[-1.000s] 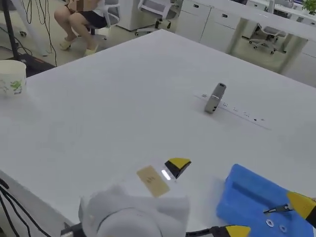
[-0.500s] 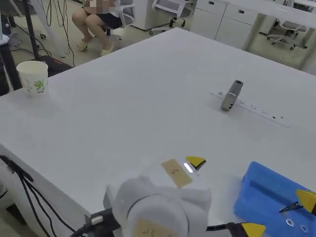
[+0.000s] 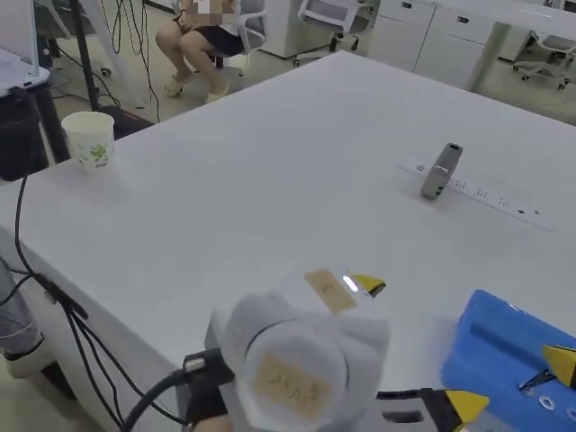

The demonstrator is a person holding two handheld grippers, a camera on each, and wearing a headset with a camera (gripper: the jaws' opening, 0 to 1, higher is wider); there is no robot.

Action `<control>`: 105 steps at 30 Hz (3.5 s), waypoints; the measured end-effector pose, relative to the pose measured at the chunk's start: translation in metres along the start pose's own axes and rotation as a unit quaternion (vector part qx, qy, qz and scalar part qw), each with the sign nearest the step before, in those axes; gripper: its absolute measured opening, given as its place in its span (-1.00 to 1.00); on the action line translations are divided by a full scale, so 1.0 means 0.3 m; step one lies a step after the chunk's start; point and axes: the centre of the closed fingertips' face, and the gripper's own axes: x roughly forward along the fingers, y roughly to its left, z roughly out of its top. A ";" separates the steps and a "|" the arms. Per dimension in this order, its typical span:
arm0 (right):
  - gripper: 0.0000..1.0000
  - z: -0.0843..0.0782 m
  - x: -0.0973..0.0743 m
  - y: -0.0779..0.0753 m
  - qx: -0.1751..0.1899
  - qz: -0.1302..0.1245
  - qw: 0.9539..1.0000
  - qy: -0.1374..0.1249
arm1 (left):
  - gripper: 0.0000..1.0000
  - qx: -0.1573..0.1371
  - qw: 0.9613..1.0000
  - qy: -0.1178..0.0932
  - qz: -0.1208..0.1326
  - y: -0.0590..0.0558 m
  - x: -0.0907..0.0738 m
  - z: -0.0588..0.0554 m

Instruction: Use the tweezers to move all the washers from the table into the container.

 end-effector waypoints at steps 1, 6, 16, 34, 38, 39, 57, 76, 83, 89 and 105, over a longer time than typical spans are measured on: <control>-0.95 -0.001 0.000 0.000 -0.004 0.001 1.000 0.001 | 0.37 0.001 1.000 0.001 -0.001 -0.002 0.001 -0.001; -0.94 0.004 0.000 0.004 -0.019 0.012 1.000 -0.004 | 0.38 -0.004 1.000 -0.003 -0.005 -0.009 0.001 0.003; -0.94 0.106 -0.078 0.066 -0.018 0.040 0.997 -0.069 | 0.38 -0.009 1.000 -0.006 -0.009 -0.017 0.001 0.006; -0.94 0.105 -0.152 0.247 -0.016 0.115 0.989 -0.090 | 0.39 -0.009 1.000 -0.002 -0.014 -0.024 0.005 0.000; -0.94 0.068 -0.144 0.263 -0.024 0.122 0.990 -0.072 | 0.38 -0.010 1.000 0.000 -0.014 -0.023 0.006 -0.003; -0.94 0.053 -0.139 0.263 -0.024 0.123 0.990 -0.067 | 0.38 -0.010 1.000 0.001 -0.014 -0.023 0.007 -0.004; -0.94 -0.092 -0.089 0.248 -0.088 0.124 0.988 0.013 | 0.37 -0.006 1.000 0.007 -0.014 -0.027 0.009 -0.012; -0.95 -0.125 -0.080 0.250 -0.112 0.134 0.984 0.025 | 0.36 -0.002 1.000 0.012 -0.021 -0.037 0.011 -0.018; -0.96 -0.126 -0.089 0.265 -0.101 0.139 0.985 0.025 | 0.36 -0.001 1.000 0.013 -0.023 -0.039 0.012 -0.020; -0.96 -0.121 -0.098 0.273 -0.097 0.139 0.985 0.023 | 0.36 0.000 1.000 0.014 -0.024 -0.039 0.012 -0.021; -0.96 0.009 -0.151 0.309 -0.085 0.147 0.985 -0.024 | 0.35 -0.004 1.000 0.009 -0.020 -0.035 0.010 -0.015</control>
